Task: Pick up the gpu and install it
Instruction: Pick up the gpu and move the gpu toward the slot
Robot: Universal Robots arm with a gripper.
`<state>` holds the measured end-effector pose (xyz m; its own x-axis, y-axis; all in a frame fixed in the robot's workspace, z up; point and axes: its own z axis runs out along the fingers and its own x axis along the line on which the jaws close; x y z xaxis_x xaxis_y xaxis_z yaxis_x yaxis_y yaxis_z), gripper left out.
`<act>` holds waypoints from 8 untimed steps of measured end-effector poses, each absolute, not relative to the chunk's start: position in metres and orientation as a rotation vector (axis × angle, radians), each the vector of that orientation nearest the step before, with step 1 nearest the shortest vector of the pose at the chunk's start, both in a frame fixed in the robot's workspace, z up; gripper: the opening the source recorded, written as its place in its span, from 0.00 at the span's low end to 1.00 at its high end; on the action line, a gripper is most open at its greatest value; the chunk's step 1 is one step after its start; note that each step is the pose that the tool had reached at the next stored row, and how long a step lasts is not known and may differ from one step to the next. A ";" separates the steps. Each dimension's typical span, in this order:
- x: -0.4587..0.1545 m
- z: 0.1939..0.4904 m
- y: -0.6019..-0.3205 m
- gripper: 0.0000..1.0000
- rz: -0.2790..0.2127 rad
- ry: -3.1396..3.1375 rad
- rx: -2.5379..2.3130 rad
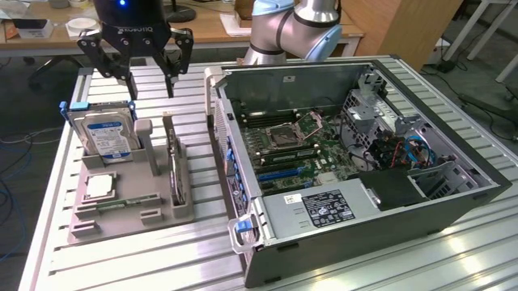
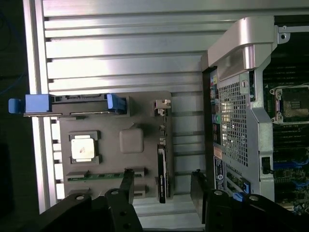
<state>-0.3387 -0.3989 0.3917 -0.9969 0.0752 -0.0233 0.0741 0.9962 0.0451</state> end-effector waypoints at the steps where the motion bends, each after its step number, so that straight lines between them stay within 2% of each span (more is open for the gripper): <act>1: -0.339 0.392 -0.399 0.59 0.069 3.114 0.117; 8: -0.339 0.391 -0.399 0.59 0.065 3.119 0.045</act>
<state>-0.3390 -0.3992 0.3908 -0.9993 0.0295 -0.0209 0.0286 0.9987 0.0418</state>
